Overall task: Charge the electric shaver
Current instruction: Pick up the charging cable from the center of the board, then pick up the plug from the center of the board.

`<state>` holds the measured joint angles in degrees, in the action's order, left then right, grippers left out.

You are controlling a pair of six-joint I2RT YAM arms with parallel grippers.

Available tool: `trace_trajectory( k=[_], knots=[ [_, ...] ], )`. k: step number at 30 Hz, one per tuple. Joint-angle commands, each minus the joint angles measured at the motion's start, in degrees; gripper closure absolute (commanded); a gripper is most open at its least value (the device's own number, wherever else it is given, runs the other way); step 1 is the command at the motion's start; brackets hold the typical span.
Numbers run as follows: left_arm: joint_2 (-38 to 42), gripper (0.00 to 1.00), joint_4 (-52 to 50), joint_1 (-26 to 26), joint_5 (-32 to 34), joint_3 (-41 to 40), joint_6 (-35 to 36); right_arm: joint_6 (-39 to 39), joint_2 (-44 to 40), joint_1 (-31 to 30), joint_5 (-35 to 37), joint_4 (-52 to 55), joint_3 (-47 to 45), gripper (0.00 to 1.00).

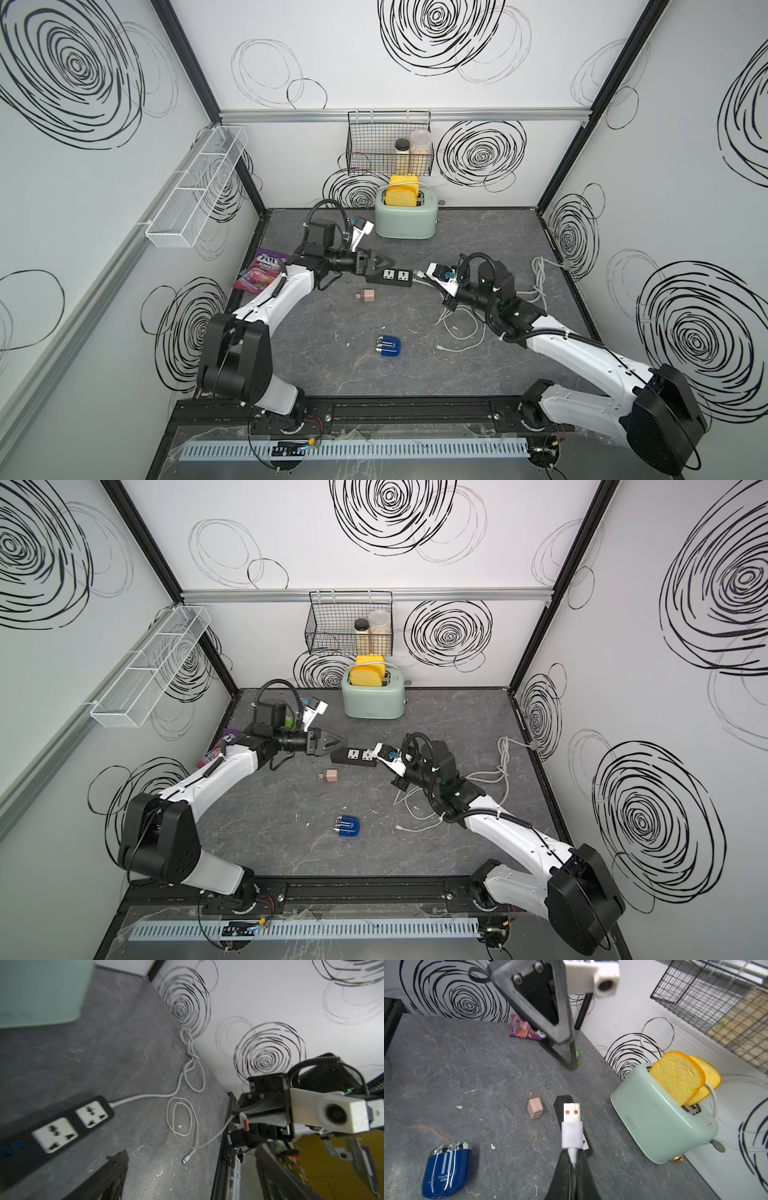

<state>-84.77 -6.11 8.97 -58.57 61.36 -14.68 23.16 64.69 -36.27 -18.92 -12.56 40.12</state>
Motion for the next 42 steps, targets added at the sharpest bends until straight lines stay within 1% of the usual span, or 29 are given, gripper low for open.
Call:
trace_trajectory(
  k=[1,3,5,6,8,10,11,13,14,15,16,19,23,25,28,31,39,42],
  knots=[
    [4.8,0.03,2.6,-3.5,11.3,-1.4,5.6,-7.9,0.8,2.4,-2.9,7.9,2.7,1.00],
    [5.9,0.03,2.5,-4.0,17.4,-1.6,11.0,-10.0,1.0,3.5,-3.4,10.4,4.1,1.00],
    [6.4,0.03,2.2,-4.1,21.4,-1.7,17.4,-11.5,1.3,3.9,-2.7,12.1,5.0,1.00],
    [6.5,0.03,2.0,-4.1,22.1,-1.8,20.7,-12.1,1.3,3.9,-2.0,12.7,5.2,1.00],
    [6.8,0.03,1.0,-3.5,22.5,-2.4,29.6,-13.2,1.0,4.3,-1.0,13.4,5.2,1.00],
    [6.9,0.03,-2.8,-1.6,24.4,-2.5,41.3,-14.0,0.4,4.9,-0.9,13.5,4.7,1.00],
    [6.9,0.03,-4.8,-0.1,27.2,-2.8,47.6,-14.2,0.1,5.2,-1.0,13.6,4.4,1.00],
    [6.3,0.03,-6.5,2.3,32.9,-4.3,56.2,-14.2,-0.2,5.7,-1.4,13.8,4.0,1.00],
    [5.5,0.03,-7.2,3.1,35.2,-4.8,59.7,-14.1,-0.4,6.0,-1.7,13.9,3.7,1.00],
    [4.8,0.03,-7.1,3.7,36.9,-5.4,61.7,-14.0,-0.6,6.1,-1.7,13.8,3.4,1.00],
    [3.9,0.03,-6.4,4.1,38.2,-6.0,62.5,-14.0,-0.8,6.3,-1.7,13.3,2.9,1.00],
    [1.3,0.03,-6.7,5.6,38.9,-7.0,65.1,-13.7,-1.3,6.6,-2.0,12.3,1.7,1.00],
    [-1.8,0.03,-4.1,7.0,41.3,-9.3,66.6,-13.3,-1.5,7.1,-1.9,12.1,1.2,1.00],
    [-3.6,0.03,-3.3,6.9,41.3,-9.2,66.4,-13.3,-1.6,7.3,-2.0,11.9,0.9,1.00],
    [-6.8,0.03,-4.9,7.4,41.1,-7.6,67.5,-12.9,-1.5,7.8,-2.2,11.5,0.8,1.00],
    [-9.4,0.03,-5.0,7.9,42.6,-7.0,68.4,-12.3,-1.1,8.2,-2.0,11.7,1.1,1.00],
    [-12.2,0.03,-6.0,7.9,42.3,-6.2,69.0,-12.7,-1.0,8.9,-2.6,10.3,0.1,1.00],
    [-12.5,0.00,-5.9,8.2,41.4,-6.3,68.2,-12.1,-0.6,8.9,-2.2,10.4,0.1,1.00]
  ],
)
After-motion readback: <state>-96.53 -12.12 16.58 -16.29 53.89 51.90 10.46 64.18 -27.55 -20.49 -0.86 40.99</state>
